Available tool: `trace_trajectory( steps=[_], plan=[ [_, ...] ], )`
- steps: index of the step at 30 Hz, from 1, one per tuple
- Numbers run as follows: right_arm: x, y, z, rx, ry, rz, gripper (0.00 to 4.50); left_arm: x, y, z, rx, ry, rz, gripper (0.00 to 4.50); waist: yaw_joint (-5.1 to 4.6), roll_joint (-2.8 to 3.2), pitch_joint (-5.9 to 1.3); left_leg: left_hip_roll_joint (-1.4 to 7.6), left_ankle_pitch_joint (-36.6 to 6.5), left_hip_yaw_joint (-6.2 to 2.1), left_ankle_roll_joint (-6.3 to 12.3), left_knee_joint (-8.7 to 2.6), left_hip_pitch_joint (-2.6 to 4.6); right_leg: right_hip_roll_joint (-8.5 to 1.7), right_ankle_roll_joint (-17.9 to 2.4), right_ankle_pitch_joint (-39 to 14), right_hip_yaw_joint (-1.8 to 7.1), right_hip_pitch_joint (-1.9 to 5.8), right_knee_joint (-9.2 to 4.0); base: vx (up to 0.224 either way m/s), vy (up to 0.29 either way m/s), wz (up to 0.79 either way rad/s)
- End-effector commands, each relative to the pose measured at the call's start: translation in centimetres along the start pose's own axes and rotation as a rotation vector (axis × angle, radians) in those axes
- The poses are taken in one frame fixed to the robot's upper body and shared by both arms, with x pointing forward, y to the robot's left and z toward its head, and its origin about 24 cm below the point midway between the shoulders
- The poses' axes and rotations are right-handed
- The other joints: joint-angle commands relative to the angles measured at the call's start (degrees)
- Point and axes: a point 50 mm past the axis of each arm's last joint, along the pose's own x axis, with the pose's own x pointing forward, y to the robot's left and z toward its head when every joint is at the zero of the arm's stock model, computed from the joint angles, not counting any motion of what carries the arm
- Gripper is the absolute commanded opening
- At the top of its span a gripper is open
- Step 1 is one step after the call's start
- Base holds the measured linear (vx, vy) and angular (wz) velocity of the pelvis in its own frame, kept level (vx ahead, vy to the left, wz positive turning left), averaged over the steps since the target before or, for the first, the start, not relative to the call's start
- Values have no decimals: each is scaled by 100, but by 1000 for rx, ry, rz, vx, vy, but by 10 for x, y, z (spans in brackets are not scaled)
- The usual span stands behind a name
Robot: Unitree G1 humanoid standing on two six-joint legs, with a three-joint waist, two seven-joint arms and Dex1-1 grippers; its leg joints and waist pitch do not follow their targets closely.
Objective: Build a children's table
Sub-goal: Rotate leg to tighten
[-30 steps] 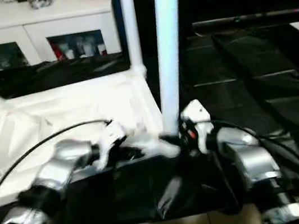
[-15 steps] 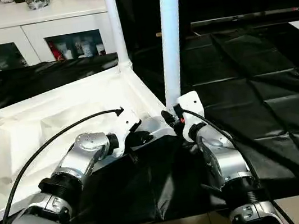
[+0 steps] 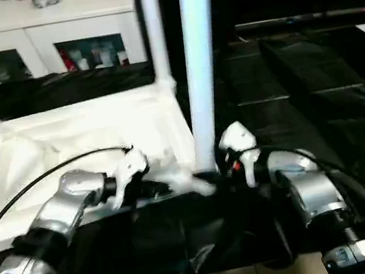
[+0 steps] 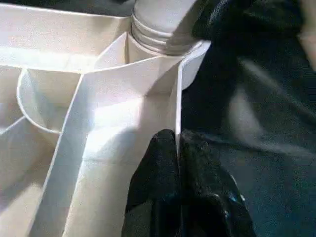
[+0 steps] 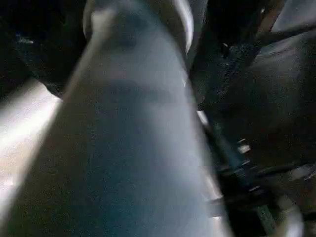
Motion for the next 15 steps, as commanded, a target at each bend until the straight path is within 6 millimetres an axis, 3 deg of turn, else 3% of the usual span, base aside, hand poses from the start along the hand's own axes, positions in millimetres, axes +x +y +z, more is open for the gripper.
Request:
trace_trajectory(
  steps=[1,7,15],
  plan=[
    [1,5,2,-2,4,73,301,7,-12,-1,-11,-2,-121,0,11,-63,-306,291,-1294,-104,412,-330,83,-327,-1489,-906,234,204,-369,0,0,0],
    [0,11,-1,5,29,159,301,1,-23,-7,-32,17,-192,0,22,-95,-294,274,-1395,-106,274,-344,76,-342,-1442,-1034,244,212,-376,0,0,0],
    [3,14,-5,46,27,175,245,1,-19,-6,-36,14,-107,0,19,-94,-294,262,-1309,-104,277,-331,79,-331,-1400,-1078,243,207,-380,0,0,0]
  ],
)
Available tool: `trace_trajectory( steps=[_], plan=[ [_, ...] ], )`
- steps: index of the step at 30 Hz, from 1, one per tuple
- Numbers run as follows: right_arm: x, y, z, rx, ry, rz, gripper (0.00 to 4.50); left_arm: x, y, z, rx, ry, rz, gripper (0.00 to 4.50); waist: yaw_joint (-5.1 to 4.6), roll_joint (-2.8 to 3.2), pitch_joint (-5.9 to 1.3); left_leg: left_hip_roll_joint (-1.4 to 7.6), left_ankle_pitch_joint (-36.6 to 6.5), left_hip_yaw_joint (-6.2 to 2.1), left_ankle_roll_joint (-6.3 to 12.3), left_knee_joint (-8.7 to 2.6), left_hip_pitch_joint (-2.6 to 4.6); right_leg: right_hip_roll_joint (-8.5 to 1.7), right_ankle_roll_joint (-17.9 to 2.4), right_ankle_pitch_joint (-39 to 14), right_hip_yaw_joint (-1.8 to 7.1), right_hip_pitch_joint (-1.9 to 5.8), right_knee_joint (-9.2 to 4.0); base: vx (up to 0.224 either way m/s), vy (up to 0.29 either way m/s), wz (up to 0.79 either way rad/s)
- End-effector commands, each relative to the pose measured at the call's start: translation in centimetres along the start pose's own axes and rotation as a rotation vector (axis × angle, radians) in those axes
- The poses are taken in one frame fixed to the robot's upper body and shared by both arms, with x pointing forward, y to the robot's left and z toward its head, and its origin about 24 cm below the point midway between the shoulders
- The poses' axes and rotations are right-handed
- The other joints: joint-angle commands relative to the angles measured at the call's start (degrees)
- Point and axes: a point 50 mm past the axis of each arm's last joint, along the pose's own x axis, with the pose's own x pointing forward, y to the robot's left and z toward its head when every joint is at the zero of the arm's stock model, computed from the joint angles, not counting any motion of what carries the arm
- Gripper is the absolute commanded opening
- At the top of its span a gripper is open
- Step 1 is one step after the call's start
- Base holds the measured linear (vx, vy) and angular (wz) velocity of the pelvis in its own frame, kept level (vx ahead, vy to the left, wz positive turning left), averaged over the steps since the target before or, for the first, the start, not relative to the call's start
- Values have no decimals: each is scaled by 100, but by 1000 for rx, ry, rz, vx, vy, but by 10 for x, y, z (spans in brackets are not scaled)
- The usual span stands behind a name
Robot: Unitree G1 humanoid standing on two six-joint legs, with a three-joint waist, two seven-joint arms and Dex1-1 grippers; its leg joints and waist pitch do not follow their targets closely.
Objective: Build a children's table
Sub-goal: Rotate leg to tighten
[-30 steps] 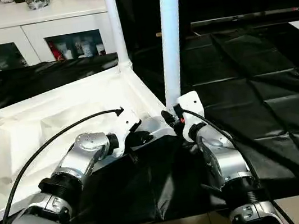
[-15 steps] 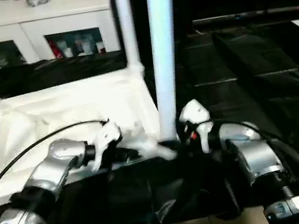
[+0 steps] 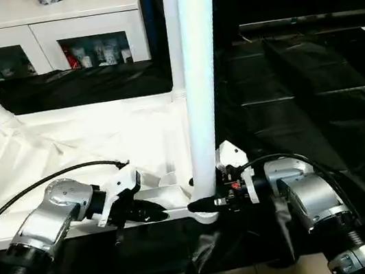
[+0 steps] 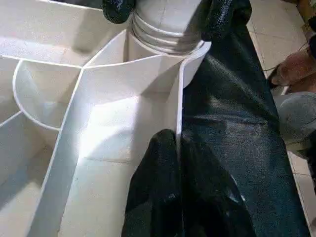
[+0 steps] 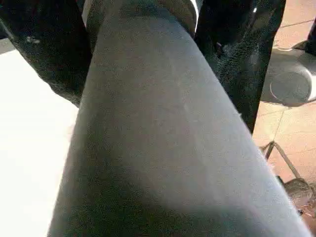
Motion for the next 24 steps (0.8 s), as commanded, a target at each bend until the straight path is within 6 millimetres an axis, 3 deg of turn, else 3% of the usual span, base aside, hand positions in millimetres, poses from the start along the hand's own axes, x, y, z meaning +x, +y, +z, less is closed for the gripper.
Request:
trace_trajectory(
  steps=[1,7,8,11,16,19,21,24],
  plan=[
    [4,-1,-3,31,-7,-28,243,12,1,-1,-16,-7,23,0,5,-69,-305,261,-1319,-110,270,-344,77,-329,-1387,-1100,237,209,-386,0,0,0],
    [12,-20,-11,59,-26,-317,238,17,23,5,-44,-30,263,0,-63,-80,-288,229,-1607,-139,13,-368,105,-348,-1191,-1743,234,187,-463,0,0,0],
    [14,-23,-14,77,-30,-376,238,18,27,6,-57,-33,309,0,-90,-77,-289,222,-1586,-149,11,-378,75,-347,-1143,-1765,231,203,-458,0,0,0],
    [22,-25,-18,117,-41,-475,236,20,37,10,-90,-39,417,0,-106,-81,-293,212,-1663,-139,-2,-370,110,-329,-1117,-1716,237,178,-476,0,0,0],
    [53,-25,-21,249,-104,-734,211,31,57,24,-149,-65,655,0,-121,-57,-311,193,-1522,-141,3,-366,98,-324,-1101,-1494,237,180,-469,0,0,0],
    [64,-24,-18,246,-119,-775,211,37,58,31,-133,-76,658,0,-116,-15,-311,196,-1563,-147,33,-374,94,-333,-1075,-1498,236,183,-478,0,0,0],
    [73,-19,-11,224,-165,-727,211,42,56,34,-98,-74,623,0,-119,-20,-301,191,-1695,-150,32,-384,97,-334,-1027,-1655,232,182,-507,0,0,0],
    [74,-16,-3,200,-220,-658,271,45,53,34,-52,-62,571,0,-121,-6,-300,204,-1824,-155,51,-396,99,-327,-960,-1714,239,179,-524,0,0,0]
  ],
)
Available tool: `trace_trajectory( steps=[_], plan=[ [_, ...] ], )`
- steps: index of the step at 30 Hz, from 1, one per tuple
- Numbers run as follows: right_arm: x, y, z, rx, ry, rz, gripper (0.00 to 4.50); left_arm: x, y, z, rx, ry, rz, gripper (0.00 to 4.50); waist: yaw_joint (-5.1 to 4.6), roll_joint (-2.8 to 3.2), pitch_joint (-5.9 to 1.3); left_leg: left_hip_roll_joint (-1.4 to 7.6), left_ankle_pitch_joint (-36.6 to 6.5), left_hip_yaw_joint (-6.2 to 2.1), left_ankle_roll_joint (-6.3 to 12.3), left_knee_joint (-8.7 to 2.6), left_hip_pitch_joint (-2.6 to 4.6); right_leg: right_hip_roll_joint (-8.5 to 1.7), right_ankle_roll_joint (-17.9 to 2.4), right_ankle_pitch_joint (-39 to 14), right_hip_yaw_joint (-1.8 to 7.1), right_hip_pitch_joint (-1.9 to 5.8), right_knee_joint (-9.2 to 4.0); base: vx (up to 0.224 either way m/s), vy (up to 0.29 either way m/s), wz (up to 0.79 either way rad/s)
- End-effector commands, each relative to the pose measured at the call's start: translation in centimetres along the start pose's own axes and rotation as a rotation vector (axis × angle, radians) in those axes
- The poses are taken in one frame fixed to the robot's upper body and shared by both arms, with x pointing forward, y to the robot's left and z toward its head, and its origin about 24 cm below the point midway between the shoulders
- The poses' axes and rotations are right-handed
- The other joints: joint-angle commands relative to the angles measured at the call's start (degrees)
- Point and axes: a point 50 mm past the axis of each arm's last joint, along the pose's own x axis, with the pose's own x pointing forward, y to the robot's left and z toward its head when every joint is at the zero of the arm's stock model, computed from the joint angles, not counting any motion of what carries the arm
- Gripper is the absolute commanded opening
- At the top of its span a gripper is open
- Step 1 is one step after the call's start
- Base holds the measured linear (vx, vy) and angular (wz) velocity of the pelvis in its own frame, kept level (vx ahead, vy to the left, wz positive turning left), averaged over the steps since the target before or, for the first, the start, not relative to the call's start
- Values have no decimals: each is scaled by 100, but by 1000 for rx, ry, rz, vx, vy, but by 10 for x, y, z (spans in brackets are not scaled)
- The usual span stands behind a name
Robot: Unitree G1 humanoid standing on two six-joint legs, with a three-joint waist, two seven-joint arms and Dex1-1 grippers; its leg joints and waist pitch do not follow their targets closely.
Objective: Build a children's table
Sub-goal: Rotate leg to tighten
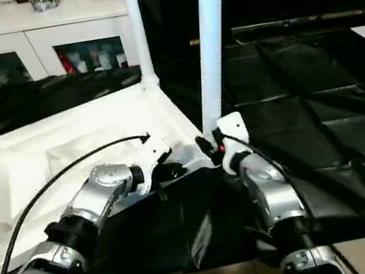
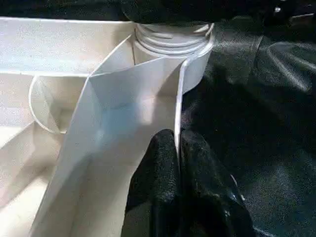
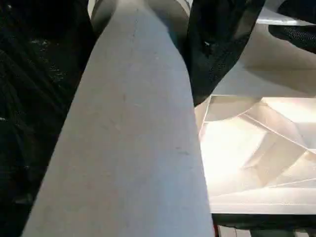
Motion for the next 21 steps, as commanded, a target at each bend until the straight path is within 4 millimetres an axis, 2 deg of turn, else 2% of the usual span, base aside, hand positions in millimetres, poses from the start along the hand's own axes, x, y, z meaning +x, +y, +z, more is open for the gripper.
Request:
trace_trajectory(
  steps=[1,6,7,8,10,11,13,15,17,19,21],
  plan=[
    [5,48,-16,75,35,261,273,-2,10,4,2,-21,111,0,-2,-49,-270,211,-1840,-151,70,-409,69,-325,-950,-1712,229,163,-517,0,0,0],
    [0,38,-9,26,25,336,321,-4,9,0,11,-7,75,0,-36,-54,-265,212,-1859,-154,120,-407,50,-329,-1007,-1700,225,182,-513,0,0,0],
    [-11,27,-3,-41,47,475,325,-8,9,-6,15,11,16,0,-37,-34,-268,212,-1836,-154,124,-407,48,-331,-1015,-1679,226,180,-510,0,0,0],
    [-11,27,-3,-41,47,475,325,-8,9,-6,15,11,16,0,-33,-64,-275,212,-1802,-146,184,-390,54,-311,-1022,-1590,217,215,-507,0,0,0],
    [-19,20,0,-77,73,567,325,-12,7,-10,18,21,-46,0,-11,-55,-280,214,-1619,-132,292,-363,29,-332,-1108,-1374,230,215,-483,0,0,0],
    [-28,11,3,-110,96,639,325,-18,4,-14,25,30,-116,0,28,-74,-289,224,-1468,-138,327,-356,38,-337,-1178,-1239,213,245,-474,0,0,0],
    [-36,3,6,-141,119,699,325,-25,0,-17,40,30,-215,0,65,-64,-297,239,-1273,-123,451,-335,4,-332,-1293,-919,208,246,-411,0,0,0],
    [-39,0,8,-149,128,721,325,-28,-2,-18,38,30,-250,0,69,-53,-314,244,-1091,-104,557,-303,0,-324,-1446,-577,197,237,-369,0,0,0],
    [-45,-8,10,-183,161,789,325,-39,-8,-21,42,35,-362,0,80,-62,-316,248,-1096,-107,541,-306,9,-326,-1496,-625,188,239,-362,0,0,0],
    [-46,-9,11,-188,167,805,325,-42,-9,-23,42,44,-387,0,82,-39,-313,266,-1152,-102,539,-312,24,-322,-1542,-684,193,217,-362,0,0,0],
    [-48,-11,13,-194,185,849,325,-46,-11,-26,40,62,-422,0,100,-42,-305,277,-1213,-99,497,-319,42,-311,-1567,-734,197,199,-359,0,0,0]
  ],
)
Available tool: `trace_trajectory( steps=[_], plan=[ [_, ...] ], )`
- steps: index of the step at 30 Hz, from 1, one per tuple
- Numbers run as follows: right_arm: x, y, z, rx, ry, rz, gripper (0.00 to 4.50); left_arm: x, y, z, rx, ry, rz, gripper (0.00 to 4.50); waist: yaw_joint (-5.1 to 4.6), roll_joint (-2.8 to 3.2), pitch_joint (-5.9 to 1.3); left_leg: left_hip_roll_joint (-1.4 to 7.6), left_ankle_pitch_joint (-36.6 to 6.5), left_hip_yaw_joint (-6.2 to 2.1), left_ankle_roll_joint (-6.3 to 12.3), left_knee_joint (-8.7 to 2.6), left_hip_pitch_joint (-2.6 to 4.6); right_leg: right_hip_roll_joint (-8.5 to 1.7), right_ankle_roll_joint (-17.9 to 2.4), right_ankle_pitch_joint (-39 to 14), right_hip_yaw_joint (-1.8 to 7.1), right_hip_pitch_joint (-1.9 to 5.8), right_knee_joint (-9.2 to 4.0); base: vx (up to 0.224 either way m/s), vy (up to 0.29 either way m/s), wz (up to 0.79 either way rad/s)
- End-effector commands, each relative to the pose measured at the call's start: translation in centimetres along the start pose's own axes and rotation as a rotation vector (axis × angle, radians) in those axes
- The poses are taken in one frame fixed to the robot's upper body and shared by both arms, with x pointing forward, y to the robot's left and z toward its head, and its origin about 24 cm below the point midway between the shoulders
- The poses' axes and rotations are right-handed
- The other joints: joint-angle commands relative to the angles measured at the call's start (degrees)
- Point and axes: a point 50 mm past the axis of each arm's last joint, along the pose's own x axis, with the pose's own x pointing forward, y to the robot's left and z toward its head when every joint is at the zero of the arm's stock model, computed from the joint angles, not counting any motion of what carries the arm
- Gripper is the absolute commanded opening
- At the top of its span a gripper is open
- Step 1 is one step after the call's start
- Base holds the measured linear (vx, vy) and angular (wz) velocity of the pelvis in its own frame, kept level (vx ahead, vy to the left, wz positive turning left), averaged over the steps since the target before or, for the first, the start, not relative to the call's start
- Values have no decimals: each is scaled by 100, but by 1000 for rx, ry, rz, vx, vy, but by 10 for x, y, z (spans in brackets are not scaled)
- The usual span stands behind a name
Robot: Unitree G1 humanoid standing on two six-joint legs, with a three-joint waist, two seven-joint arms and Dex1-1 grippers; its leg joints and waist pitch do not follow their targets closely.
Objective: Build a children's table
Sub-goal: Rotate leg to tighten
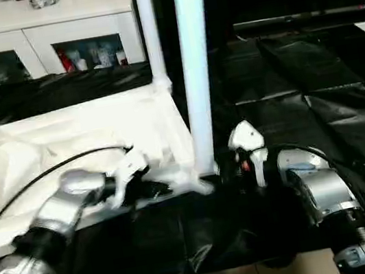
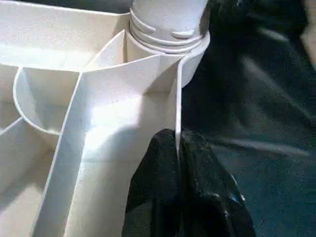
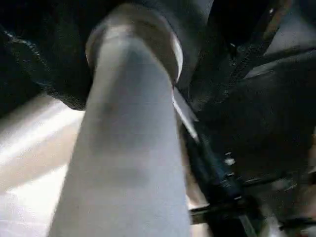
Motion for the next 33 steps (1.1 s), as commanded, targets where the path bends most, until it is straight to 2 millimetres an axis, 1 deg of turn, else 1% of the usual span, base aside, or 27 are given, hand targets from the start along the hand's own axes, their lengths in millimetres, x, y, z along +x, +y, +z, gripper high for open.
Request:
trace_trajectory(
  steps=[1,2,3,4,5,7,8,9,10,11,14,15,17,19,20,21,22,23,24,25,26,27,28,29,30,32,33],
  plan=[
    [6,5,4,-13,8,97,325,6,-8,-4,-13,22,-70,0,24,-68,-306,262,-1243,-98,477,-303,77,-317,-1567,-749,218,221,-366,0,0,0],
    [5,6,4,-8,15,119,325,5,-9,-4,-17,22,-77,0,37,-70,-308,269,-1285,-101,443,-309,84,-321,-1561,-783,222,220,-365,0,0,0],
    [5,7,4,-4,22,151,300,3,-10,-5,-25,25,-92,0,55,-71,-310,271,-1305,-105,408,-315,95,-322,-1560,-819,223,223,-360,0,0,0],
    [4,8,4,-1,26,170,300,3,-11,-5,-28,26,-103,0,59,-72,-307,268,-1312,-103,402,-315,90,-324,-1554,-828,225,226,-362,0,0,0],
    [5,9,5,6,30,194,287,2,-13,-5,-32,24,-110,0,69,-84,-299,269,-1337,-103,386,-320,90,-333,-1531,-891,230,225,-371,0,0,0],
    [5,9,5,12,30,204,287,2,-14,-5,-36,21,-116,0,80,-86,-303,263,-1314,-102,369,-314,84,-339,-1515,-895,235,230,-370,0,0,0],
    [6,9,5,19,31,211,263,2,-14,-6,-36,21,-117,0,84,-90,-301,261,-1311,-103,358,-316,84,-334,-1501,-912,234,225,-373,0,0,0],
    [6,10,4,20,32,214,257,2,-15,-6,-37,21,-117,0,90,-93,-304,261,-1287,-107,345,-317,83,-338,-1493,-898,233,231,-370,0,0,0],
    [6,10,4,24,36,221,257,2,-15,-6,-38,22,-118,0,90,-108,-307,260,-1255,-107,344,-315,81,-337,-1491,-872,232,235,-362,0,0,0],
    [6,10,4,25,37,223,255,2,-15,-6,-38,22,-118,0,99,-102,-314,260,-1210,-106,353,-307,83,-340,-1490,-825,233,233,-356,0,0,0],
    [5,10,1,40,37,223,220,3,-14,-6,-46,22,-92,0,105,-98,-318,253,-1124,-101,394,-293,80,-330,-1510,-704,230,231,-346,0,0,0],
    [4,9,1,44,33,213,220,4,-12,-6,-47,22,-74,0,108,-98,-320,251,-1113,-102,397,-290,79,-331,-1512,-691,229,235,-344,0,0,0],
    [4,9,0,49,27,196,214,5,-9,-5,-48,21,-41,0,104,-101,-307,252,-1193,-102,378,-299,81,-331,-1484,-829,228,230,-365,0,0,0],
    [6,7,-2,52,13,145,211,8,-2,-4,-54,17,48,0,104,-94,-290,249,-1336,-101,326,-307,97,-332,-1427,-1089,233,213,-403,0,0,0],
    [7,6,-3,56,6,113,210,9,2,-2,-56,15,91,0,111,-103,-277,244,-1484,-102,254,-316,121,-341,-1367,-1371,234,207,-435,0,0,0],
    [9,6,-3,60,0,86,209,10,6,-1,-59,15,126,0,104,-96,-264,242,-1570,-101,231,-326,117,-342,-1319,-1528,242,190,-453,0,0,0],
    [15,5,-6,86,-43,-9,207,13,19,3,-77,6,275,0,101,-96,-260,242,-1698,-121,142,-340,135,-355,-1243,-1784,239,195,-478,0,0,0],
    [19,6,-9,107,-56,-55,204,15,24,6,-87,-2,341,0,103,-110,-264,229,-1735,-128,66,-341,158,-354,-1146,-1937,241,179,-502,0,0,0],
    [22,6,-11,128,-63,-99,204,16,29,9,-103,-12,398,0,87,-124,-269,226,-1720,-133,52,-349,145,-347,-1115,-1927,243,192,-499,0,0,0],
    [26,8,-13,135,-76,-135,203,18,32,11,-118,-22,437,0,89,-102,-281,218,-1666,-145,32,-354,133,-343,-1077,-1821,242,201,-489,0,0,0],
    [30,9,-15,150,-90,-185,201,19,35,14,-130,-33,484,0,78,-126,-285,218,-1662,-156,39,-357,123,-353,-1069,-1765,234,211,-482,0,0,0],
    [33,9,-16,158,-101,-217,201,20,37,16,-136,-40,512,0,69,-98,-285,209,-1619,-145,64,-353,108,-349,-1057,-1684,241,205,-490,0,0,0],
    [40,10,-19,197,-106,-288,200,22,39,19,-138,-46,539,0,61,-105,-286,206,-1647,-142,75,-350,118,-348,-1062,-1682,240,192,-495,0,0,0],
    [46,11,-22,236,-106,-354,199,25,41,22,-136,-52,565,0,38,-82,-288,197,-1621,-144,80,-351,104,-346,-1063,-1640,239,202,-498,0,0,0],
    [52,12,-24,264,-102,-411,199,28,41,25,-132,-59,574,0,30,-94,-286,187,-1589,-142,78,-348,96,-341,-1040,-1625,238,197,-498,0,0,0],
    [61,12,-27,312,-102,-520,198,34,41,29,-120,-71,568,0,-15,-75,-288,176,-1605,-151,63,-360,93,-339,-971,-1725,233,192,-518,0,0,0],
    [65,12,-27,340,-107,-567,198,37,40,31,-101,-76,553,0,-27,-44,-292,177,-1673,-167,46,-369,97,-350,-947,-1839,225,197,-518,0,0,0]
  ],
)
